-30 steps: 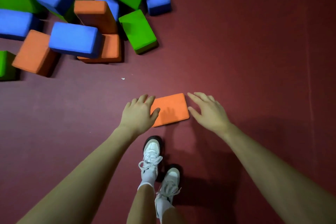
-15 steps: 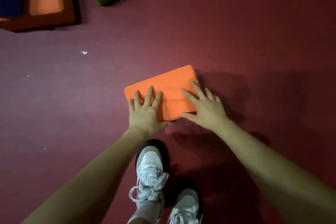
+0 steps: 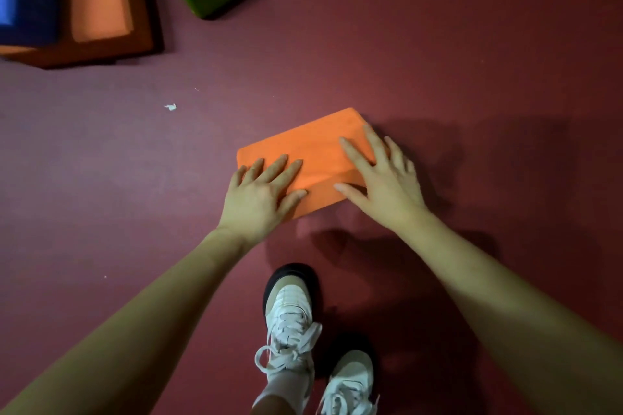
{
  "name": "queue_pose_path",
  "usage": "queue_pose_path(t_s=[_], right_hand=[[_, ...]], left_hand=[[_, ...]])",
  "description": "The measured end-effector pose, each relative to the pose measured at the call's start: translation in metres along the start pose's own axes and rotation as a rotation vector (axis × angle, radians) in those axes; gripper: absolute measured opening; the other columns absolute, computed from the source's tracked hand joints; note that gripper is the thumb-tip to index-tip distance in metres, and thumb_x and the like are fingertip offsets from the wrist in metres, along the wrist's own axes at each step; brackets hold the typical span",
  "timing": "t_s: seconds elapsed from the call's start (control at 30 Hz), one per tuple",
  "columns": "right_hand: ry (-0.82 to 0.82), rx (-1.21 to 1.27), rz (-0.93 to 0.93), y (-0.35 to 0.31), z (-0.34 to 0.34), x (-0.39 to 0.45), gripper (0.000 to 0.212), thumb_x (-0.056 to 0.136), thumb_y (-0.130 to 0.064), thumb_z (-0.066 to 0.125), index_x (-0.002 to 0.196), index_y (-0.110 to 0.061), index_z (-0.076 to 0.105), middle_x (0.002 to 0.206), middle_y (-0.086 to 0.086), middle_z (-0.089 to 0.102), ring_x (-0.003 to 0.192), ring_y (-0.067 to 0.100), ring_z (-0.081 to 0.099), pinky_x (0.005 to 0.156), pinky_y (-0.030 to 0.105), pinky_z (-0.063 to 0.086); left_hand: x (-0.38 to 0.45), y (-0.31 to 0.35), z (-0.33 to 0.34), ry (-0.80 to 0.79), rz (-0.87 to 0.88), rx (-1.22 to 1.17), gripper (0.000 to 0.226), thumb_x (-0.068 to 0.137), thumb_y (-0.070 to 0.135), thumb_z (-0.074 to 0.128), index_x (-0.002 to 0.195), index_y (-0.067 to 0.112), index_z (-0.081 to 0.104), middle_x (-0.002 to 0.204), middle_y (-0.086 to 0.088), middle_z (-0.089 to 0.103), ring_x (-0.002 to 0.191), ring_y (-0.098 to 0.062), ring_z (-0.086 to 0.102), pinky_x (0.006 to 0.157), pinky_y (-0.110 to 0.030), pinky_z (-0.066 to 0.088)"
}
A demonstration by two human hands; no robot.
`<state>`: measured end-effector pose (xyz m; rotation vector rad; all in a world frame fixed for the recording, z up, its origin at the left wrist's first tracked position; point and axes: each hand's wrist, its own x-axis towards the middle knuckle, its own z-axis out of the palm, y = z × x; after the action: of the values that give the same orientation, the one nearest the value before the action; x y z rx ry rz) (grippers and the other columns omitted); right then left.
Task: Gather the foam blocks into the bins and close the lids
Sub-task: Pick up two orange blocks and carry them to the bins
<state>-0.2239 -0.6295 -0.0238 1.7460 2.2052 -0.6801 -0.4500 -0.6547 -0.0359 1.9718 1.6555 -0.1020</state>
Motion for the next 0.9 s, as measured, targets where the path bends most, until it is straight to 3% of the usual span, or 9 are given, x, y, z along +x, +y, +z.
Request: queue_pose_path(t_s=[0.07, 0.17, 0.23, 0.33, 0.4, 0.47, 0.7, 0.9], right_hand=[[-0.019, -0.018, 0.005, -0.009, -0.01, 0.008, 0.088, 0.079, -0.068, 0.056, 0.149, -0.048, 0.007, 0.16, 0.003, -0.008, 0.139, 0.041, 0.018, 0.102, 0.055, 0.035], [-0.056, -0.046, -0.024, -0.013, -0.02, 0.017, 0.1, 0.07, -0.068, 0.066, 0.148, -0.051, 0.005, 0.16, 0.0, -0.008, 0.135, 0.04, 0.022, 0.098, 0.054, 0.041], [-0.043, -0.092, -0.044, -0.013, -0.025, 0.023, 0.096, 0.072, -0.064, 0.067, 0.149, -0.049, 0.012, 0.159, 0.002, 0.005, 0.128, 0.038, 0.03, 0.095, 0.052, 0.045], [-0.011, -0.146, -0.058, -0.018, -0.033, 0.028, 0.09, 0.068, -0.061, 0.072, 0.146, -0.041, 0.033, 0.15, 0.007, 0.033, 0.113, 0.039, 0.045, 0.085, 0.052, 0.051], [0.041, -0.159, -0.073, -0.025, -0.04, 0.026, 0.09, 0.057, -0.061, 0.078, 0.139, -0.036, 0.047, 0.137, 0.011, 0.049, 0.098, 0.041, 0.053, 0.072, 0.049, 0.054], [0.088, -0.158, -0.103, -0.033, -0.054, 0.022, 0.091, 0.053, -0.061, 0.08, 0.135, -0.035, 0.05, 0.13, 0.011, 0.054, 0.09, 0.04, 0.055, 0.066, 0.047, 0.054], [0.098, -0.11, -0.203, -0.093, -0.164, 0.018, 0.089, 0.059, -0.057, 0.08, 0.139, -0.037, 0.046, 0.134, 0.011, 0.051, 0.095, 0.043, 0.053, 0.073, 0.051, 0.051], [0.092, -0.088, -0.315, -0.159, -0.268, 0.024, 0.086, 0.07, -0.058, 0.071, 0.145, -0.042, 0.032, 0.148, 0.008, 0.038, 0.111, 0.043, 0.048, 0.082, 0.054, 0.049]], left_hand=[[0.005, -0.001, -0.007, 0.155, -0.007, -0.046, 0.057, 0.09, 0.054, 0.034, 0.132, 0.024, 0.058, 0.129, -0.005, 0.062, 0.115, -0.037, 0.059, 0.093, -0.05, 0.044], [0.014, -0.004, -0.013, 0.272, 0.026, -0.018, 0.048, 0.093, 0.047, 0.038, 0.129, 0.024, 0.06, 0.124, -0.005, 0.064, 0.102, -0.033, 0.063, 0.084, -0.047, 0.046], [0.016, -0.012, -0.015, 0.25, 0.097, 0.03, 0.056, 0.09, 0.056, 0.038, 0.135, 0.025, 0.052, 0.133, -0.004, 0.058, 0.106, -0.033, 0.058, 0.084, -0.048, 0.042], [0.016, -0.025, -0.017, 0.165, 0.214, 0.169, 0.087, 0.074, 0.074, 0.043, 0.146, 0.026, 0.035, 0.149, -0.003, 0.04, 0.107, -0.033, 0.053, 0.085, -0.049, 0.038], [0.011, -0.028, -0.027, 0.182, 0.229, 0.18, 0.094, 0.069, 0.072, 0.051, 0.147, 0.025, 0.029, 0.152, -0.004, 0.035, 0.104, -0.033, 0.053, 0.084, -0.048, 0.039], [0.005, -0.027, -0.044, 0.244, 0.208, 0.168, 0.091, 0.069, 0.067, 0.051, 0.146, 0.023, 0.031, 0.153, -0.004, 0.035, 0.101, -0.032, 0.052, 0.082, -0.046, 0.039], [-0.034, -0.03, -0.153, 0.368, 0.216, 0.2, 0.074, 0.08, 0.057, 0.06, 0.144, 0.029, 0.035, 0.149, 0.004, 0.04, 0.103, -0.039, 0.056, 0.081, -0.043, 0.037], [-0.06, -0.049, -0.271, 0.385, 0.184, 0.219, 0.059, 0.086, 0.058, 0.051, 0.14, 0.035, 0.042, 0.147, 0.001, 0.045, 0.097, -0.037, 0.058, 0.076, -0.041, 0.04]])
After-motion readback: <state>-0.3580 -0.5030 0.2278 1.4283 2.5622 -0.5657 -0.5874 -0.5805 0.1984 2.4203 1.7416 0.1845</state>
